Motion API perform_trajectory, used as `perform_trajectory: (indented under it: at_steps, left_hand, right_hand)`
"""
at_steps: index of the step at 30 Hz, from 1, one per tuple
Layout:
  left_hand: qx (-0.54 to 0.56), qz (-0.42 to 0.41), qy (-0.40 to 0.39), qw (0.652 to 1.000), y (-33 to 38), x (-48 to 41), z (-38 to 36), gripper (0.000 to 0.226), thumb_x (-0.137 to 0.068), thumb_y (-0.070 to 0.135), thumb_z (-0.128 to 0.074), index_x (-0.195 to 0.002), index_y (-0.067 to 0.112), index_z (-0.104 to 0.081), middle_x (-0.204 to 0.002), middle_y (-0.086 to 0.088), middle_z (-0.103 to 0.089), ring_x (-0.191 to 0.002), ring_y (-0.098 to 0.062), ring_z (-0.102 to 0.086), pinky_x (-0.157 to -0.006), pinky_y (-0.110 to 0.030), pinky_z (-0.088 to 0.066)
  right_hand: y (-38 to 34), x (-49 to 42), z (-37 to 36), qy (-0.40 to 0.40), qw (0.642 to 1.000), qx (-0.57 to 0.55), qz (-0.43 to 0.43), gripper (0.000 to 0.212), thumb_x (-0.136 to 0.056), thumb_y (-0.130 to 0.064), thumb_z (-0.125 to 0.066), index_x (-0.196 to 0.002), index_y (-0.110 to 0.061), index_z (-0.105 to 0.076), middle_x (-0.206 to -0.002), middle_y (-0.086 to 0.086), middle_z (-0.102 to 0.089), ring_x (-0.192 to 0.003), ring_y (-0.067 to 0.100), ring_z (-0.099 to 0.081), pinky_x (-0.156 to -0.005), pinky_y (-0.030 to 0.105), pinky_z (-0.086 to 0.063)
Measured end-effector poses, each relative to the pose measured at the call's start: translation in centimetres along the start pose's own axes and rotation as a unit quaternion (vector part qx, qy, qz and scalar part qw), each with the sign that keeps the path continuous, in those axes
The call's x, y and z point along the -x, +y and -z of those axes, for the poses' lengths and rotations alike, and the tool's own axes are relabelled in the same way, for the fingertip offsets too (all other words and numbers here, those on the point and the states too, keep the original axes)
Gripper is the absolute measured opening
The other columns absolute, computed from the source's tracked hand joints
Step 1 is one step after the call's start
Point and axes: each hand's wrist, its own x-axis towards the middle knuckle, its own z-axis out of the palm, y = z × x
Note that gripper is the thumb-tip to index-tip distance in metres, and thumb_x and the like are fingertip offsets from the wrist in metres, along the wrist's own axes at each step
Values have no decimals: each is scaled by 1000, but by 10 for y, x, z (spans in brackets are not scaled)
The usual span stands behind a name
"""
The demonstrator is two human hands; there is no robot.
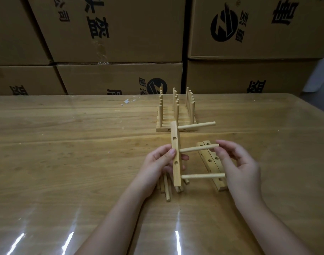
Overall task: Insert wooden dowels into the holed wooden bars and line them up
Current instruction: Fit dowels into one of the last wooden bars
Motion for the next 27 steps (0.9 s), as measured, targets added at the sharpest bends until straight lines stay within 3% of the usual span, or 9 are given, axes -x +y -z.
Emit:
perform_trajectory:
  at_steps: [4,10,22,27]
  left_hand:
    - [3,3,-4,1000,1,0,0,31,-83,40,-60,-108,24,-69,-102,-11,-73,-82,-21,-70,-67,-29,-58]
    - [2,6,-10,1000,0,0,2,31,-80,43,-62,-106,29,-71,-104,-10,-72,-84,-20,-70,-67,-28,-58]
    - [-6,-2,-4,1000,1,0,2,29,-81,42,-61,-105,29,-71,-101,-9,-73,-83,-20,-70,-69,-31,-59]
    - [-8,7,-11,1000,2,1,3,28,-88,33,-55,-109,21,-68,-103,-10,-72,-83,-21,-70,-71,-34,-58]
  right_hand:
    - [1,0,1,-1,1000,3,-6,16,-83,-24,-62,-90,-39,-65,-88,-13,-70,-91,-1,-63,-80,23,-48]
    - [4,-1,0,6,1000,7,-1,15,-84,-21,-63,-88,-35,-66,-83,-12,-71,-84,-4,-63,-72,6,-45]
    - [6,-1,0,-3,1000,4,5,8,-82,-30,-62,-88,-32,-67,-80,-13,-70,-83,1,-63,-72,7,-45]
    - [1,-1,4,3,1000,-14,16,26,-80,-47,-53,-100,-36,-63,-88,-14,-69,-86,0,-62,-74,11,-49]
